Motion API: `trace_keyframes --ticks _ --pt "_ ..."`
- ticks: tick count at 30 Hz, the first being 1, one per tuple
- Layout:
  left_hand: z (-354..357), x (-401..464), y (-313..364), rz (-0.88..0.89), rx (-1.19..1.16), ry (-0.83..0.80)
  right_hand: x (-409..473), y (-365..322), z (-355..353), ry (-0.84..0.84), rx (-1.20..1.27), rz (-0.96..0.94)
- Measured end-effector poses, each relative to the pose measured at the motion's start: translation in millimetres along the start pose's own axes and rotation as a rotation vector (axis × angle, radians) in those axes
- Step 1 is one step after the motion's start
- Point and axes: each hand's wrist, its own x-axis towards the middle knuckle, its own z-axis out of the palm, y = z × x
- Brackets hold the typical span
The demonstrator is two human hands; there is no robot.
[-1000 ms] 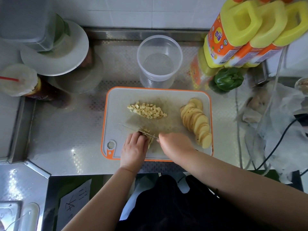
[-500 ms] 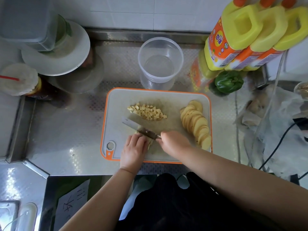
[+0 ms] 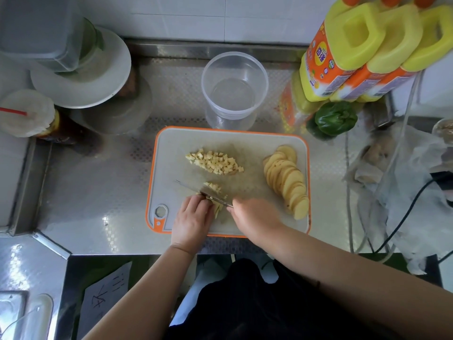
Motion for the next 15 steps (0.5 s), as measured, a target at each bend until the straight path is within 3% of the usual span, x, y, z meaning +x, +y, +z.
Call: trace_keyframes --ticks 5,15 --pt "5 -1 -1 -0.012 -0.021 0.015 9 5 6 -0.139 0.023 -0.017" --pt "10 -4 -5 -0.047 -0.061 0.002 23 1 14 -0.227 0.062 0.062"
